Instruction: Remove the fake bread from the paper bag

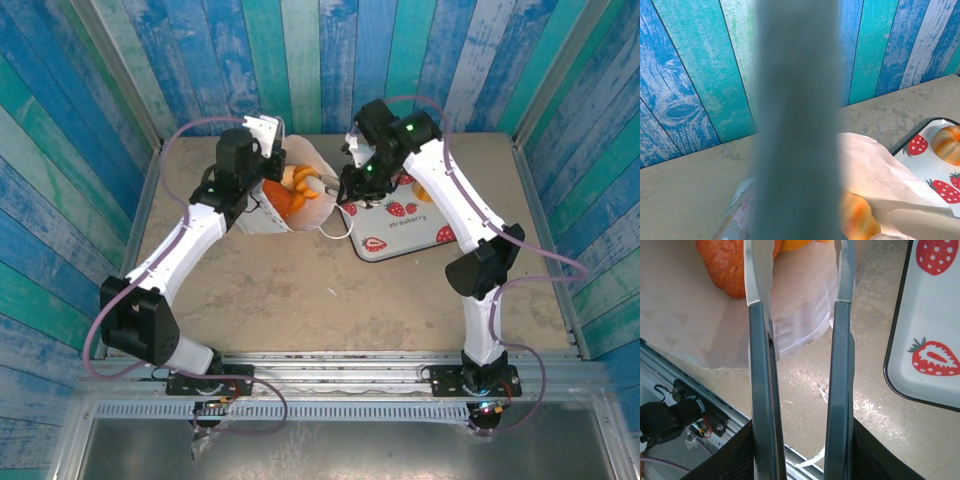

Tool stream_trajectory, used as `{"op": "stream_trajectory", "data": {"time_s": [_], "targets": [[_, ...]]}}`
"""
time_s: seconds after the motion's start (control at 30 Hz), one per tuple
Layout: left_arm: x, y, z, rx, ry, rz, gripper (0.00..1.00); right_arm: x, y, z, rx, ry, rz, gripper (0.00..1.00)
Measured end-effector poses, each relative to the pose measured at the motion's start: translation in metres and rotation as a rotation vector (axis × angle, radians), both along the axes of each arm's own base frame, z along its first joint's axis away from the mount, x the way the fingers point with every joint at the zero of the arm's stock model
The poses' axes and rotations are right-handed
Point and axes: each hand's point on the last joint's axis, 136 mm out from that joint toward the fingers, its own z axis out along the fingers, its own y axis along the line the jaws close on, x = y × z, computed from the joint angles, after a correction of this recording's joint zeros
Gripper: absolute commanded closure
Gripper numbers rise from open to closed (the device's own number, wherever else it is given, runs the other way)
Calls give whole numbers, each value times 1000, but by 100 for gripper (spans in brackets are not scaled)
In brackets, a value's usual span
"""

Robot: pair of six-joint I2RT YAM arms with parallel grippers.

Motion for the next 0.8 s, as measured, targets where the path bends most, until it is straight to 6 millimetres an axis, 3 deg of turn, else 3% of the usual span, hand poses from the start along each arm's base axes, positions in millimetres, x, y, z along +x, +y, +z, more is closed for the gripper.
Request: {"op": "stream_trajectory", "data": {"time_s": [0.8], "targets": [[-2, -4, -1, 2, 3, -17, 99, 11, 3, -18, -23, 26, -4, 52]]}}
